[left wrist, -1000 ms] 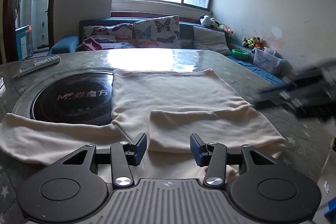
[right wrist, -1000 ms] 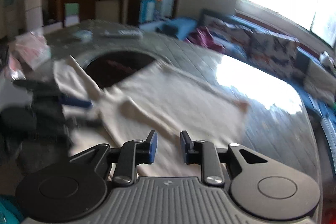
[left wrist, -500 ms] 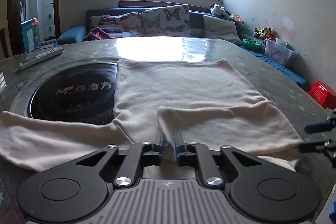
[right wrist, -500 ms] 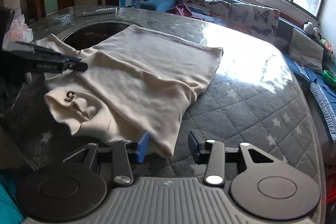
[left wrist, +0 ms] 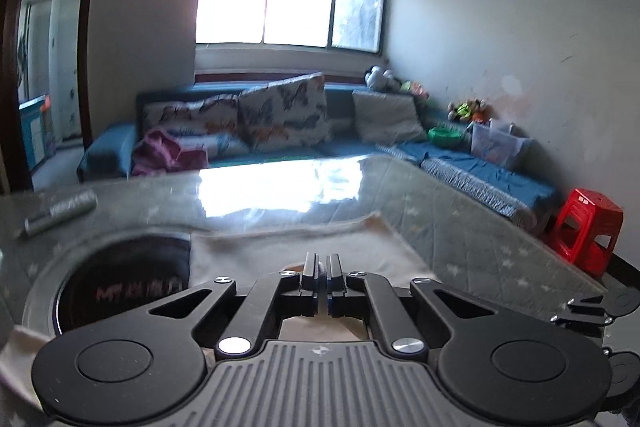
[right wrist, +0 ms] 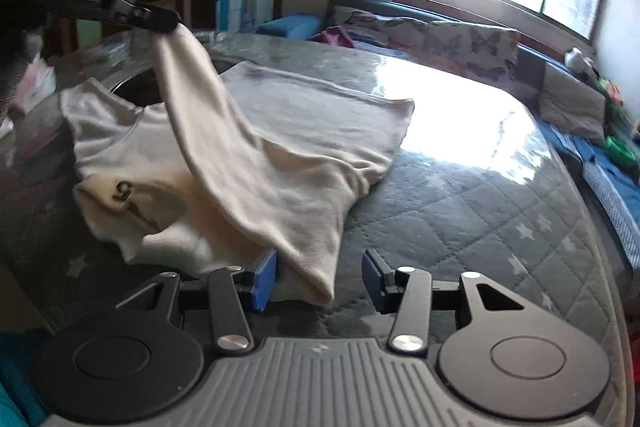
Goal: Fold clothes
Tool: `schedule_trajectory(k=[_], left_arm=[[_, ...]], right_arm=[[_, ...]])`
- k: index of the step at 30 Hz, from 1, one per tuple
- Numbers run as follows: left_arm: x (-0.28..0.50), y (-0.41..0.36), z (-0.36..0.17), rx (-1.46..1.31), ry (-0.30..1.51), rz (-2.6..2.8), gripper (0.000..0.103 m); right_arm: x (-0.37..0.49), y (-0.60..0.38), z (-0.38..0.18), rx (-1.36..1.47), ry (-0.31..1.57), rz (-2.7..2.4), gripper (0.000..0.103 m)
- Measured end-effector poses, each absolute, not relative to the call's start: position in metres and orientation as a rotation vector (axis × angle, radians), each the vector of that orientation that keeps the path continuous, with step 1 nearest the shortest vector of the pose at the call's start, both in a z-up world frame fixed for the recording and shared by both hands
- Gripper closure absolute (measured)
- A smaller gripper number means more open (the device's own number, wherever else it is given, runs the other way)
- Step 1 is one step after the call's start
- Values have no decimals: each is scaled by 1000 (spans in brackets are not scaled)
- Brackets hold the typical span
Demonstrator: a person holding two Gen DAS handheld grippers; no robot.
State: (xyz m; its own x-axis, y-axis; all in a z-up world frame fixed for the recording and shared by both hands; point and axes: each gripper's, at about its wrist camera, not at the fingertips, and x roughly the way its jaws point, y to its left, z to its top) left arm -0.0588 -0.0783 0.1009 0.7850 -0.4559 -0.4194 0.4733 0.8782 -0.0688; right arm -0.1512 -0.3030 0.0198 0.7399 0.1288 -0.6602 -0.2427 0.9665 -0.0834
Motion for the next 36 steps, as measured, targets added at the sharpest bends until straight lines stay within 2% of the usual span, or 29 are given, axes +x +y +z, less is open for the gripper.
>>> schedule_trajectory(k=[11, 14, 16, 21, 36], left_arm=[[-62, -57, 41, 89, 632, -423, 98], [-64, -54, 37, 113, 630, -399, 96], [-64, -53, 40, 114, 619, -390, 96], [-59, -60, 39, 87, 626, -441, 96], [-41, -63, 17, -2, 685, -455, 95]], right_arm=[[-160, -332, 21, -114, 747, 143, 57], [-149, -328, 29, -117, 726, 174, 59], [-141, -325, 34, -120, 712, 194, 70], [-123, -318, 46, -125, 676, 244, 79], [-80, -295, 22, -137, 706, 291, 82]])
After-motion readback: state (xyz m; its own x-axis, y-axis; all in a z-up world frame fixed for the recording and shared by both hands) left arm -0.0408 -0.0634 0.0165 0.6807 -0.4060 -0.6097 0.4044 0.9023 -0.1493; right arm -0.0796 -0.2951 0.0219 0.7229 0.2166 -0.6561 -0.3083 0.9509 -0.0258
